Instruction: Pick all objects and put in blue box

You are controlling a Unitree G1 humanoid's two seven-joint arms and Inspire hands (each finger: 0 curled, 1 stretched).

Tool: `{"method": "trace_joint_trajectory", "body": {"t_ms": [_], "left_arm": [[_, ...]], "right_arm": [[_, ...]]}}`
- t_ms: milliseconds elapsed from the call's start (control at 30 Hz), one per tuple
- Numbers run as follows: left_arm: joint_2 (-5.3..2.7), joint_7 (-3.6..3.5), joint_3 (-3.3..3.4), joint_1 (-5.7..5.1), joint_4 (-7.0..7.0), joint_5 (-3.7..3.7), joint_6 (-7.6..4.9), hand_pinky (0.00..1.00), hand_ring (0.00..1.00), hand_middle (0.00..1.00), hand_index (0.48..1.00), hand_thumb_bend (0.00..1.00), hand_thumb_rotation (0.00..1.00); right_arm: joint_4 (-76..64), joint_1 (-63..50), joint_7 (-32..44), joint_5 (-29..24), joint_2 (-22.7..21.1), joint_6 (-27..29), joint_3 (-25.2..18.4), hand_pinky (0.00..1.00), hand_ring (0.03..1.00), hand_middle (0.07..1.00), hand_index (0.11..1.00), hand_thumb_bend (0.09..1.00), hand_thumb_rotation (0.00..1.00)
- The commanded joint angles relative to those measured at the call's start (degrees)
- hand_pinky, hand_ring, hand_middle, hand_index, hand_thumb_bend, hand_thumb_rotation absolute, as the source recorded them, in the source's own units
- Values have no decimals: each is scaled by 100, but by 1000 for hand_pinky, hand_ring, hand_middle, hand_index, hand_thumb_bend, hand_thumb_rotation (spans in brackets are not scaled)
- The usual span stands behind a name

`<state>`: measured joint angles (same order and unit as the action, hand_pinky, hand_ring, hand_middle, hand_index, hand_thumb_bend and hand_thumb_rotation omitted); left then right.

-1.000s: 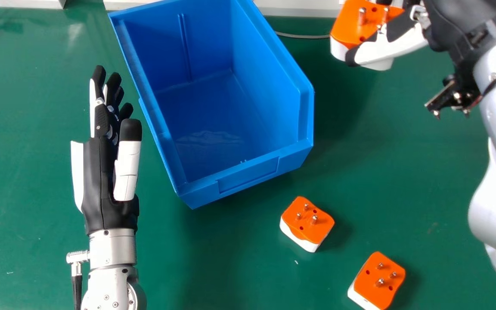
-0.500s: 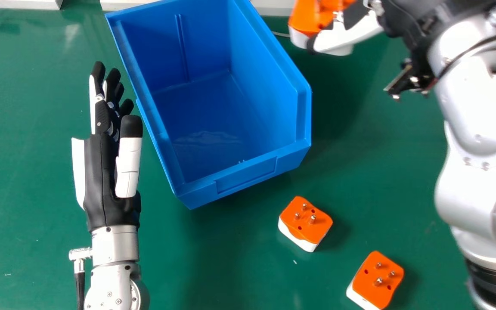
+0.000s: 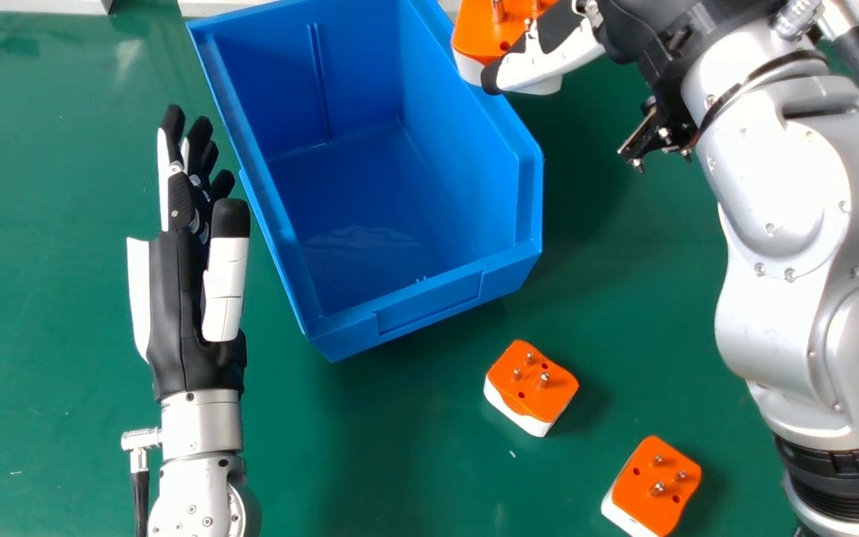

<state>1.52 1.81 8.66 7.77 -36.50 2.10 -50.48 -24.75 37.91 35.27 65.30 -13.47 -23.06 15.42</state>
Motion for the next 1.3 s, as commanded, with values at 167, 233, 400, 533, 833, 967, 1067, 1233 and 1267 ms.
{"method": "trace_joint_trajectory", "body": {"t_ms": [167,233,400,533,833,967,1067,1233,1267], "left_arm": [[-9,0,-25,39,72,-37,-90,946,976,974,984,952,914],[-10,-12,-24,37,67,-24,-90,949,977,975,985,952,914],[-1,-11,-21,27,47,-38,-97,952,979,976,986,953,914],[0,30,-12,35,22,-83,-127,953,980,977,987,953,915],[-30,34,-22,35,26,-60,-156,949,976,974,985,951,914],[-29,63,-39,12,70,-104,-147,948,975,973,985,950,915],[-36,66,-49,2,92,-89,-142,948,975,973,986,949,917],[-21,42,-43,13,37,-44,-160,951,977,976,987,951,914],[-18,55,-40,16,32,-58,-160,951,977,976,987,951,914]], "right_arm": [[-86,252,-125,-12,-9,61,-95,173,334,449,526,510,0],[-85,252,-126,-14,-10,62,-96,171,332,448,527,510,0],[-80,252,-130,-14,-8,62,-93,169,331,446,527,510,0],[-79,252,-132,-14,-7,62,-92,168,330,446,527,510,0],[-63,259,-141,-18,-7,63,-91,166,329,445,528,510,0],[-71,253,-139,-28,-18,67,-101,166,329,444,528,510,0],[-77,249,-138,-35,-25,70,-107,166,329,444,528,510,0],[-78,246,-139,-36,-26,70,-107,166,328,444,528,510,0],[-78,246,-139,-36,-26,70,-107,166,328,444,528,510,0]]}}
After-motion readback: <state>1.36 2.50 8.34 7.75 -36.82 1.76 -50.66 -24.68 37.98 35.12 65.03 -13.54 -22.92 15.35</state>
